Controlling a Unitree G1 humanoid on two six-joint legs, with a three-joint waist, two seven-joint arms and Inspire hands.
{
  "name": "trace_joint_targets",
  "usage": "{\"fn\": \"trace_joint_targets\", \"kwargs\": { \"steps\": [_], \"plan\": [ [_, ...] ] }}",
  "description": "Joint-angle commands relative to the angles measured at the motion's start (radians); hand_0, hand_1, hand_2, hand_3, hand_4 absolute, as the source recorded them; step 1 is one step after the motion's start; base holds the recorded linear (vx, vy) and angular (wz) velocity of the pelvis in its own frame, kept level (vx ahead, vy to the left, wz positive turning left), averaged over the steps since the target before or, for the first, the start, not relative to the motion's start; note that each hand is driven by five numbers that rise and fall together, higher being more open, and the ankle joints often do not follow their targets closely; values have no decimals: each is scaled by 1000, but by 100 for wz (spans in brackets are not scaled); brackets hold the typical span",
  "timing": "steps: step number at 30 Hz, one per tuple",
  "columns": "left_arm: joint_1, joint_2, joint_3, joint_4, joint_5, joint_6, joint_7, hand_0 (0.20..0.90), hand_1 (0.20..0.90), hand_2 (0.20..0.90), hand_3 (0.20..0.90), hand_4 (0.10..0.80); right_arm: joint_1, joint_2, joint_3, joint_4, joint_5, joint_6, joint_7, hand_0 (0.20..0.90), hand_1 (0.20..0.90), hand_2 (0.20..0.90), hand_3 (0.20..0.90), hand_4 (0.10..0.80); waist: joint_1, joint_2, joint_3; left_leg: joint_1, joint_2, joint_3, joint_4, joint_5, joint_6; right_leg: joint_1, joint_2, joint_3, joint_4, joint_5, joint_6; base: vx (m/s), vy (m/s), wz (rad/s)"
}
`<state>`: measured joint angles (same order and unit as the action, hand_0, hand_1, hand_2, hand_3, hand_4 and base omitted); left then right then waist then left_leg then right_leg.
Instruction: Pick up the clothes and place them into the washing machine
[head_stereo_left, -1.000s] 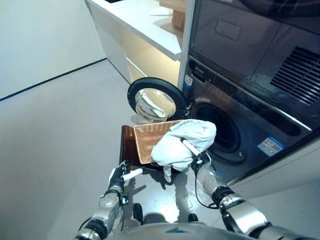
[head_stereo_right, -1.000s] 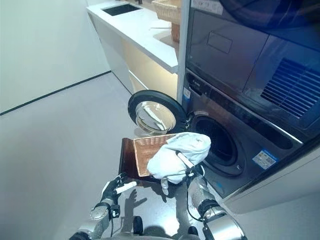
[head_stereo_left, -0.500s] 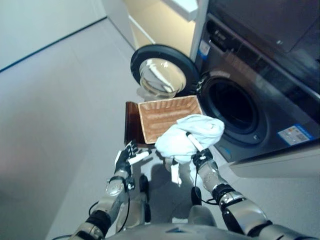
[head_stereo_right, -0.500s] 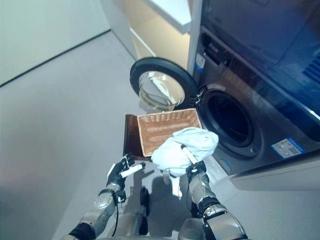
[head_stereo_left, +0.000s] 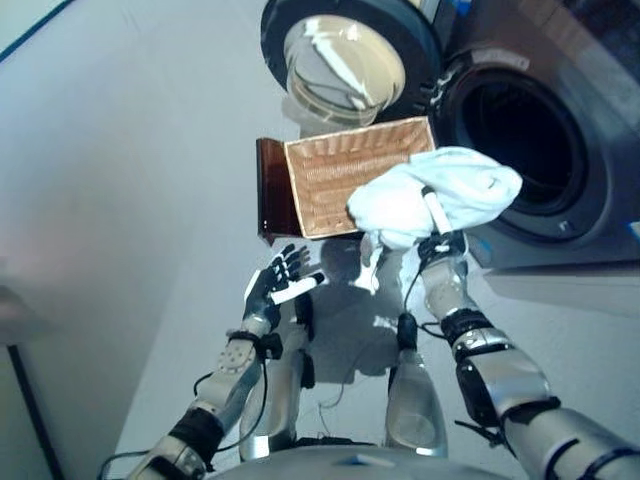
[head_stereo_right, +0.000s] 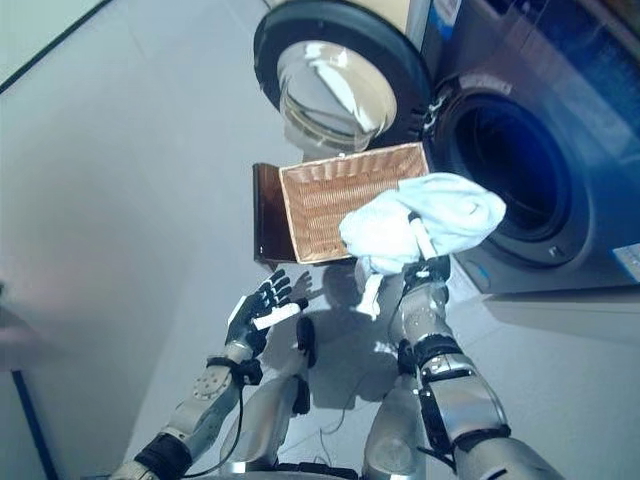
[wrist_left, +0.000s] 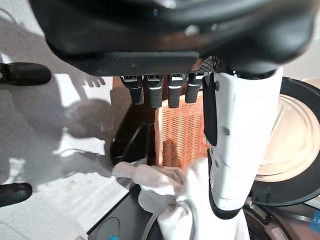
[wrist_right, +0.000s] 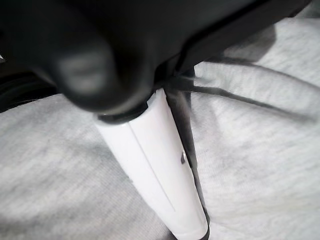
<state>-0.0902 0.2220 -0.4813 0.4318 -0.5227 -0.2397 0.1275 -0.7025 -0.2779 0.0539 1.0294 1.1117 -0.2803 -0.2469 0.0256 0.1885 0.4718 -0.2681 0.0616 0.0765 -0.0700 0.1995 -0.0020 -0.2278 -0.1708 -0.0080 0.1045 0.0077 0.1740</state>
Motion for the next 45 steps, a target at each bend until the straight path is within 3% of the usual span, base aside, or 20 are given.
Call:
{"fn": "trace_joint_targets", "kwargs": {
  "steps": [1,14,28,34,45],
  "plan": [
    [12,34,-30,-132,7,-89,-17,900,900,900,900,800,-119,-58,-23,-109,-12,-125,9,200,200,200,200,300,28,-16,-81,-40,13,9,120,-102,-63,-133,-32,62,143,-35,-40,0,0,0],
    [34,50,-79,-181,1,-91,-36,900,900,900,900,800,-379,-293,-19,-39,16,-145,-36,200,200,200,200,300,33,25,-82,-75,0,23,101,-97,-68,-207,-31,84,168,-50,-35,7,2,-2],
    [54,76,-76,-227,-21,-106,-52,900,900,900,900,800,-583,-498,37,78,59,-131,-48,200,200,200,200,300,52,66,-96,-112,-13,25,93,-88,-75,-283,-33,99,221,-72,-34,12,-6,1],
    [57,81,-81,-252,-32,-110,-53,900,900,900,900,800,-626,-542,72,124,47,-111,-52,200,200,200,200,300,55,86,-83,-141,-17,28,95,-83,-76,-331,-31,109,254,-79,-35,-15,-10,4],
    [49,89,-84,-284,-27,-116,-32,900,900,900,900,800,-642,-529,81,199,17,-86,-71,200,200,200,200,300,64,121,-40,-225,-26,30,167,-97,-76,-426,-27,135,322,-86,-42,-40,-9,2]
  ]
}}
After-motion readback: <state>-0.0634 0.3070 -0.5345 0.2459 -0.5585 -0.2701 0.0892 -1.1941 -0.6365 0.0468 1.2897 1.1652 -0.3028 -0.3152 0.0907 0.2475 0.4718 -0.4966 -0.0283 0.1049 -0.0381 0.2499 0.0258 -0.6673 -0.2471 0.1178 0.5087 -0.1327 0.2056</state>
